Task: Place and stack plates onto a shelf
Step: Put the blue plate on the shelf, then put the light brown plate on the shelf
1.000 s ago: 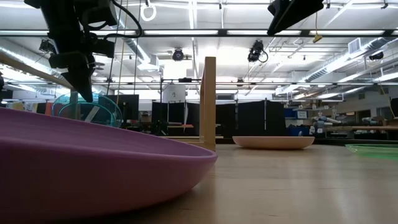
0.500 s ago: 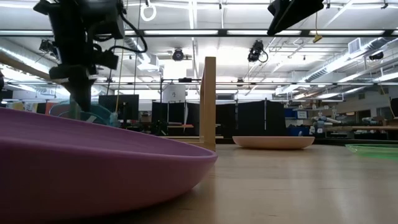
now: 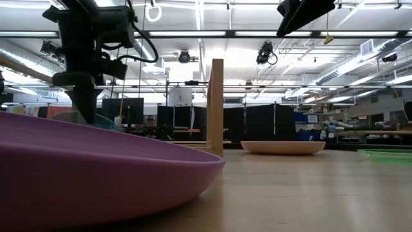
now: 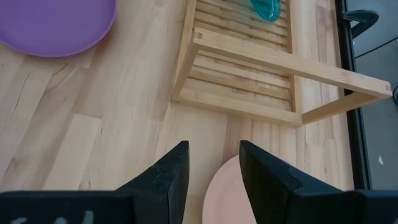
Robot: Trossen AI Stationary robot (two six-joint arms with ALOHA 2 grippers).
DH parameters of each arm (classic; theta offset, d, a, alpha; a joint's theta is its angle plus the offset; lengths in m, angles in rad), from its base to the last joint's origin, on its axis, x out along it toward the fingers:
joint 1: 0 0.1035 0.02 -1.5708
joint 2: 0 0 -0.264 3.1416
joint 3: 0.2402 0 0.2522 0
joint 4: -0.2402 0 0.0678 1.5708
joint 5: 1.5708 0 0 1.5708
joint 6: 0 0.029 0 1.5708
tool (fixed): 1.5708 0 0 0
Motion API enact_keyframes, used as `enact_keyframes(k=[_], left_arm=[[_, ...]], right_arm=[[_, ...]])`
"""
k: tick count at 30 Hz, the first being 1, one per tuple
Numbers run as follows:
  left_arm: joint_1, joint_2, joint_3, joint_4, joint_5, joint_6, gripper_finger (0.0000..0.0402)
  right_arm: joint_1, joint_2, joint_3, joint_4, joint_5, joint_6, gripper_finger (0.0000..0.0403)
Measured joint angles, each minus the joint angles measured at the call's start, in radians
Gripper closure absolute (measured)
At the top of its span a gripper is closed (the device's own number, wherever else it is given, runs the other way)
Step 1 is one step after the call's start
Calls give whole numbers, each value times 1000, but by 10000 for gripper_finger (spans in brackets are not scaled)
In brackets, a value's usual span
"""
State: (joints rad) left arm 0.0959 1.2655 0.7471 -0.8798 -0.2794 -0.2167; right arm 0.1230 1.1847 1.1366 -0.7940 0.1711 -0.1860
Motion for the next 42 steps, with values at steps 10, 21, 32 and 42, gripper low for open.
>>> enact_keyframes(k=[10, 21, 32, 42], left_arm=[[0, 0, 0, 2, 7, -9, 327], [0, 0, 0, 23, 6, -9, 264], [0, 0, 0, 63, 5, -9, 237], [0, 0, 0, 77, 4, -9, 237]], right_arm=[[0, 0, 0, 0, 0, 0, 257], [0, 0, 0, 0, 0, 0, 257], [0, 0, 0, 0, -16, 7, 257], [0, 0, 0, -38, -11, 11, 257]])
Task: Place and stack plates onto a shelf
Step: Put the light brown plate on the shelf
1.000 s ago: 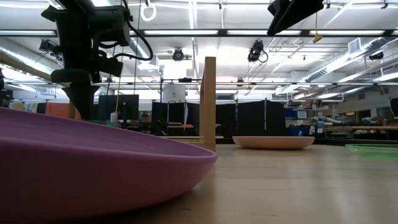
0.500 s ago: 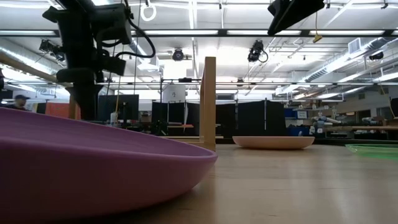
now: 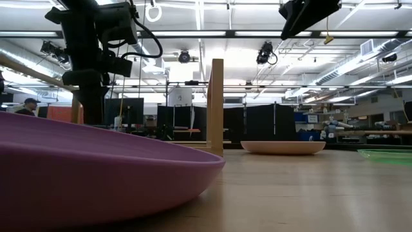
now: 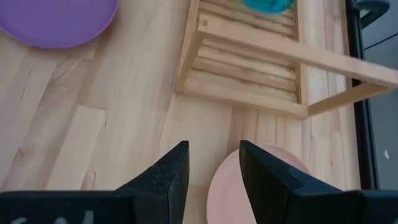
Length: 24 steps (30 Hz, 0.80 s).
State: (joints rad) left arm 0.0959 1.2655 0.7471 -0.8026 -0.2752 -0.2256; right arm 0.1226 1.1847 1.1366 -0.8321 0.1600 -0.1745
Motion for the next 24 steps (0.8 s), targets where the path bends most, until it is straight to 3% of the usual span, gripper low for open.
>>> enact_keyframes(k=[10, 16, 24], left_arm=[[0, 0, 0, 2, 0, 0, 237], [0, 0, 0, 10, 0, 0, 237], [0, 0, 0, 30, 0, 0, 237]], right_arm=[[0, 7, -20, 11, 0, 39, 257], [-1, 7, -149, 69, 13, 79, 257], [-31, 8, -328, 191, 124, 129, 257]])
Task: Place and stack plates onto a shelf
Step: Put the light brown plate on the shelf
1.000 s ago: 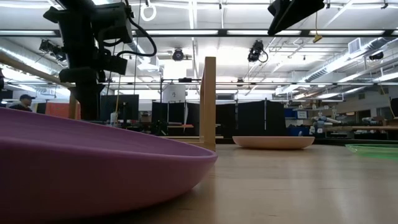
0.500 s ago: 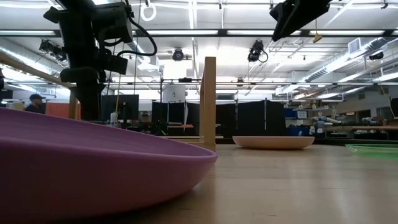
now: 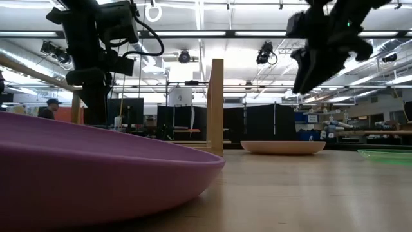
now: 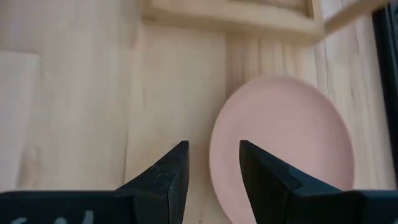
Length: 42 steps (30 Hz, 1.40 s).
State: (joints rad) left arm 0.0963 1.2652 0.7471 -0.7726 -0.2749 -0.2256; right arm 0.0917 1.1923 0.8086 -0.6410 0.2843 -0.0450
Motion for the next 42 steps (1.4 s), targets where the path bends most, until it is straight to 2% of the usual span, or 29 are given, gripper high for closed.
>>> enact_keyframes(k=[18, 42], left_arm=[[0, 0, 0, 0, 0, 0, 237], [0, 0, 0, 3, 0, 0, 237]], right_arm=[[-125, -1, -275, 376, -18, 35, 257], [-202, 0, -399, 409, -62, 16, 257]])
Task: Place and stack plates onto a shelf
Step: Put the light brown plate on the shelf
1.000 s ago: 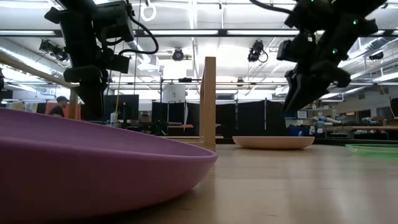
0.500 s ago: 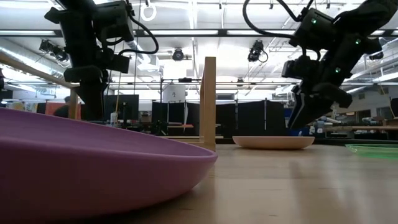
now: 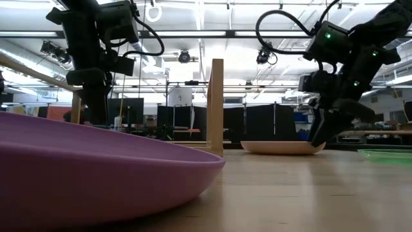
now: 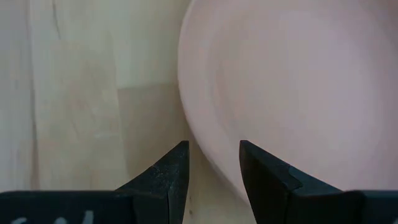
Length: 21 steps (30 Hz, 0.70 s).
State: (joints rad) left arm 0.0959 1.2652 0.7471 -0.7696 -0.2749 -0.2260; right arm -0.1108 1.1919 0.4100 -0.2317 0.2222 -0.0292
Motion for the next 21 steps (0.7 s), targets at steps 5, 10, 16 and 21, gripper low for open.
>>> enact_keyframes(k=[5, 10, 16, 21], left_arm=[[0, 0, 0, 0, 0, 0, 237], [0, 0, 0, 0, 0, 0, 237], [0, 0, 0, 0, 0, 0, 237], [0, 0, 0, 0, 0, 0, 237]], right_arm=[[-18, 0, -41, 46, -7, 0, 257], [-27, 0, -55, 59, -7, 0, 257], [-30, 0, -55, 62, -7, 0, 280], [-30, 0, -55, 63, -7, 0, 315]])
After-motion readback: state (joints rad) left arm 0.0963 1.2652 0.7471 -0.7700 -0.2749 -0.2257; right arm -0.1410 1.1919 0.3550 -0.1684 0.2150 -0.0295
